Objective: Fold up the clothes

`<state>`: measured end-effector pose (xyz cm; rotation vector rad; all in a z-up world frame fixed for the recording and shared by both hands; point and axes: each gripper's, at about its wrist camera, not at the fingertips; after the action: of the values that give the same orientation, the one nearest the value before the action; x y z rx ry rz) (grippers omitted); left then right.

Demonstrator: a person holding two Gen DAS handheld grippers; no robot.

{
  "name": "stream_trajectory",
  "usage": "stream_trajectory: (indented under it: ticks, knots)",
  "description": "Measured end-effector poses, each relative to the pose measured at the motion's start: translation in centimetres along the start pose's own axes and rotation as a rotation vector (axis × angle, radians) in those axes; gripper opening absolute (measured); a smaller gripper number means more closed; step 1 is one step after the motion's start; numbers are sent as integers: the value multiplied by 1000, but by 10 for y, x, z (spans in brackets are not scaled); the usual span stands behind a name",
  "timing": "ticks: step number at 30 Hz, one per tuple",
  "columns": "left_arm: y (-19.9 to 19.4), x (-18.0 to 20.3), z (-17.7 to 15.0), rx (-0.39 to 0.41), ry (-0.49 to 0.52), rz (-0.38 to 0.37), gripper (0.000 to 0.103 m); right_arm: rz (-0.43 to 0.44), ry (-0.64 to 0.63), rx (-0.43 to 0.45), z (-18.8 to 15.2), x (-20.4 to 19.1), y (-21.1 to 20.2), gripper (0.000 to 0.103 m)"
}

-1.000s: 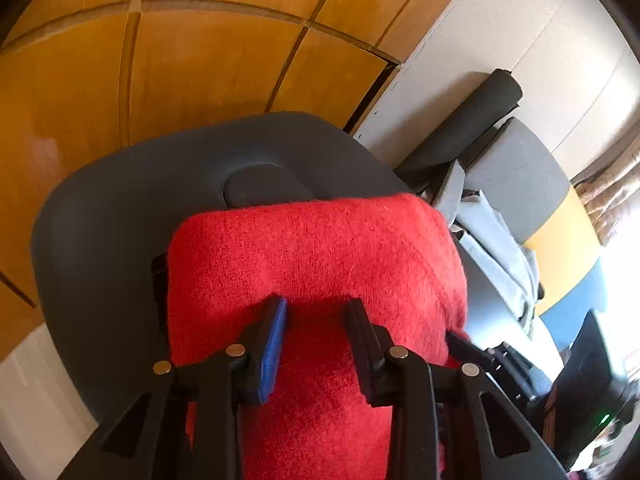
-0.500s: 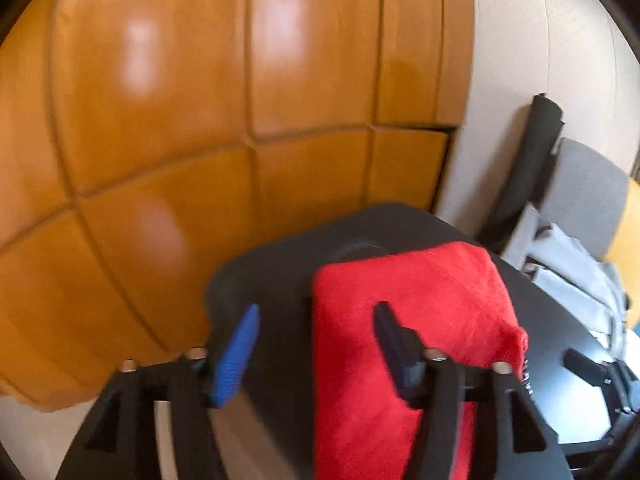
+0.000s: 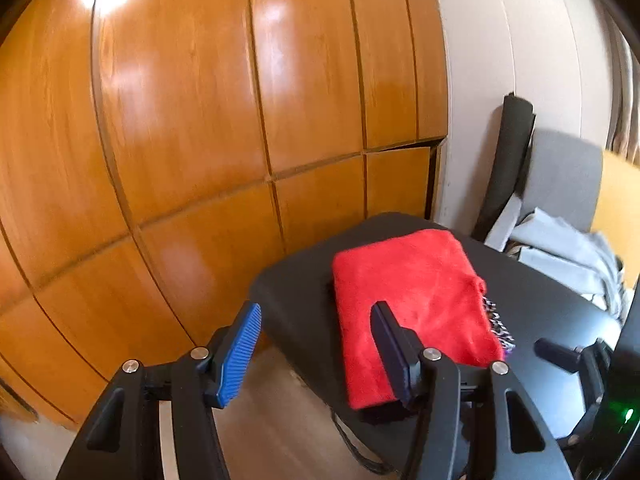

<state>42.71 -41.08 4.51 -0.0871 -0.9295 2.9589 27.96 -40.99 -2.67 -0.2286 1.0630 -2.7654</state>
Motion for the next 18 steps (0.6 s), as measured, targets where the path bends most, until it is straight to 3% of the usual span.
stream_trajectory:
  ticks: [6,18]
  knots:
    - [0,0,-14,-46,-26,-41,58,-6,-33,-8,-21,-7,-13,96]
    - [7,14,-22,-87,-43,-76,58,-34,40,-12,-39,12,-22,96]
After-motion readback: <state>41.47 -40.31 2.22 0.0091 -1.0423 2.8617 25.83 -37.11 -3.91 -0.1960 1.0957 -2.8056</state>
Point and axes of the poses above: each gripper's, at about its wrist camera, not at the fingertips, and y roughly the way its jaws point, x to its right, z to its top, and after that the axes turned 2 degrees about -x, right-handed
